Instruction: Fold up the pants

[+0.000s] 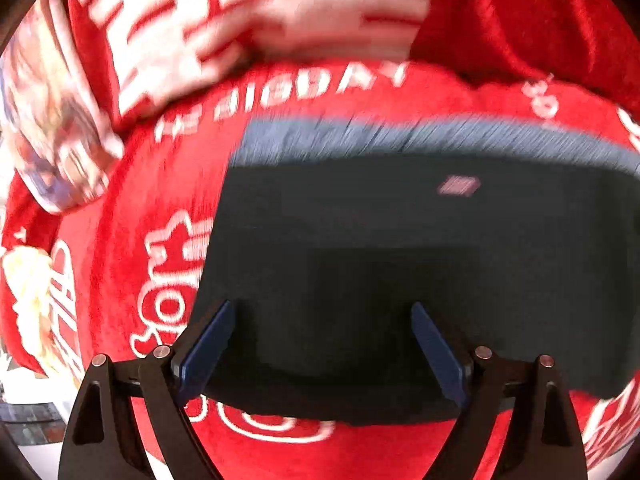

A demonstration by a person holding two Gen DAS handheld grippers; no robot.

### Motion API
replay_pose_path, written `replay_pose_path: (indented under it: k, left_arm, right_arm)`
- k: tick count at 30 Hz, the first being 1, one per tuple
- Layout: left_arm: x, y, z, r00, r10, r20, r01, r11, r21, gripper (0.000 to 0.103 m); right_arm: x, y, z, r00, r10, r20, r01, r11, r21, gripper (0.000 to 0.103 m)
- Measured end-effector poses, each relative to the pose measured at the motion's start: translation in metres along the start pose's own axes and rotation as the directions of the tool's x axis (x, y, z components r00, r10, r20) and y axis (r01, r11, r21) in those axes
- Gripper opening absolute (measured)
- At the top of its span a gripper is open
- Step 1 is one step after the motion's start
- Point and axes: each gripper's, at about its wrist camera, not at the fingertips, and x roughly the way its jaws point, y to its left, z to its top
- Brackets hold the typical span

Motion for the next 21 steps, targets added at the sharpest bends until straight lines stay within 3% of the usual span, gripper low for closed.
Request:
replay_pose_path:
  k: [1,4,8,13,18,20,21]
  left_arm:
    - [0.003,0.011,-0.007,0.998,-0.053,0.019,0.053,0.998,-0.032,0.096]
    - [0.008,0.021,-0.014,0.993,-0.104,0.048,0.105,0.994,-0.038,0.097]
    - [0.009,0.022,-0.020,0.990,-0.112,0.091,0.116,0.993,-0.039,0.097]
    - [0.007,0.024,-0.027,0.981,-0.128,0.143,0.135,0.990,-0.040,0.097]
    - [0.004,0.023,-0.031,0.977,-0.134,0.166,0.142,0.989,-0.042,0.097]
    - [0.004,0.024,-0.031,0.977,-0.139,0.162,0.147,0.988,-0.043,0.097]
    - [0.003,0.026,-0.031,0.977,-0.145,0.155,0.154,0.987,-0.047,0.097]
  right_arm:
    - [0.016,0.025,0.012,1.000,0.021,-0.022,-0.022,0.999,-0.046,0.052]
    - [0.065,0.098,0.044,0.995,0.058,-0.085,-0.073,0.979,-0.190,0.052]
    - [0.138,0.193,0.076,0.984,0.025,-0.177,-0.091,0.922,-0.376,0.052]
    - [0.196,0.254,0.103,0.971,0.034,-0.235,-0.139,0.884,-0.446,0.052]
    - [0.247,0.271,0.115,0.946,-0.035,-0.321,-0.126,0.876,-0.465,0.052]
    - [0.258,0.270,0.112,0.934,-0.052,-0.353,-0.123,0.881,-0.458,0.038]
    - [0.256,0.270,0.113,0.930,-0.007,-0.369,-0.160,0.894,-0.419,0.017]
